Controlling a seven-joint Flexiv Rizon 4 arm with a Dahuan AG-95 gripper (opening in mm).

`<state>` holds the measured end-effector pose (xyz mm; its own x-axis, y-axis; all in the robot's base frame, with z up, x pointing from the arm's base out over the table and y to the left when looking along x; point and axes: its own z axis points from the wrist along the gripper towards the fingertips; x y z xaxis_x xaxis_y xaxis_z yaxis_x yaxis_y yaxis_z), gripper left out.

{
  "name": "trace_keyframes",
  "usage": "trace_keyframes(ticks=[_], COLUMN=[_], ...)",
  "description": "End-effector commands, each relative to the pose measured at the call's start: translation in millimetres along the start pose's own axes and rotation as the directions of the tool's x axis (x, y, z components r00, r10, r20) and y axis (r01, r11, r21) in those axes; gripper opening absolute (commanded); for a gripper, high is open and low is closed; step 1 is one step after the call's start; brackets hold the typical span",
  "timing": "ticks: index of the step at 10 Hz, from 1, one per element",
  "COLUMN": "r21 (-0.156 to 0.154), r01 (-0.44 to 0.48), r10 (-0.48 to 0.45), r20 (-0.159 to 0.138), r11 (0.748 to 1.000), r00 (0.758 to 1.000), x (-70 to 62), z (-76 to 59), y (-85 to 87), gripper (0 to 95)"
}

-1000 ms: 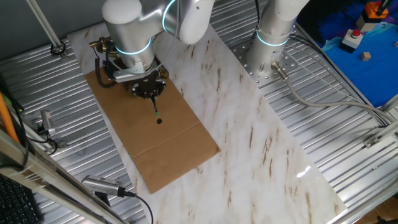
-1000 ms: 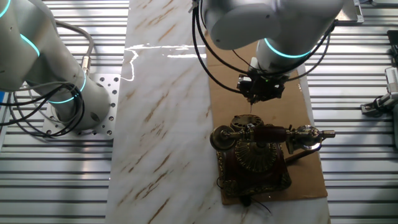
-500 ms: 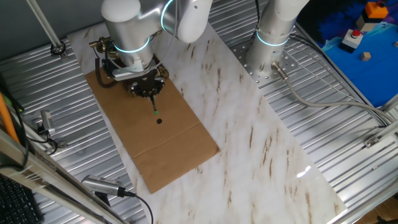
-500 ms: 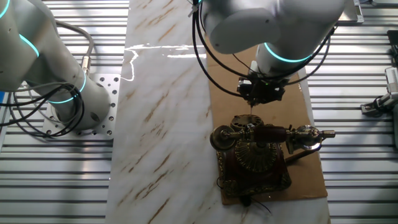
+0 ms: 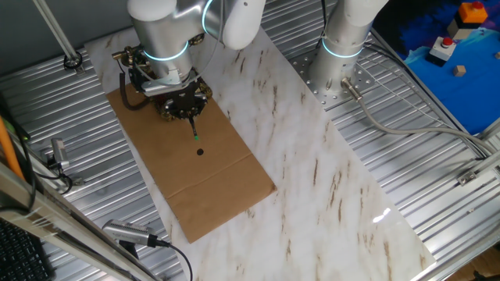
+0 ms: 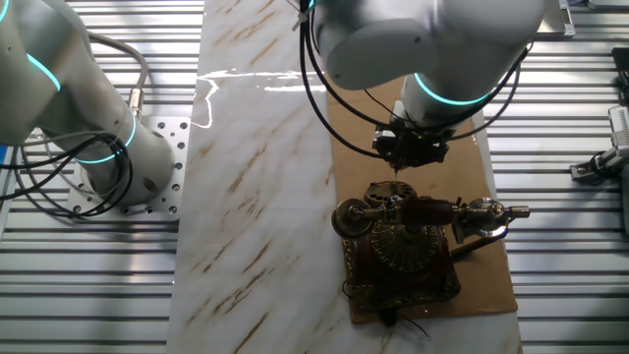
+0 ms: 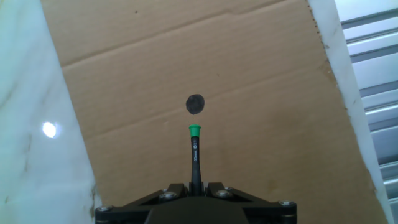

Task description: Dial a number on an old rotary phone

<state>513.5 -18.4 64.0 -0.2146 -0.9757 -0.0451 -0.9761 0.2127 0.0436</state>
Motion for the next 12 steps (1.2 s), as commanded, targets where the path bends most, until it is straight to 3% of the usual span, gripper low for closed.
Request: trace_keyframes(ticks=[1,5,12], r21=[0.004,0.014,0.026], r01=[0.007,0.034,0.090], r10=[-0.007,-0.034,-0.090], r20=[0.005,0.009,0.019], r11=[1.000,0.999,0.996], r00=[1.000,0.999,0.996], x=[0.3,3.5,14.4], z=[1.6,-1.0,-20.9], y=[-0.5,-5.3,-13.4], gripper=[0.0,0.0,0.0])
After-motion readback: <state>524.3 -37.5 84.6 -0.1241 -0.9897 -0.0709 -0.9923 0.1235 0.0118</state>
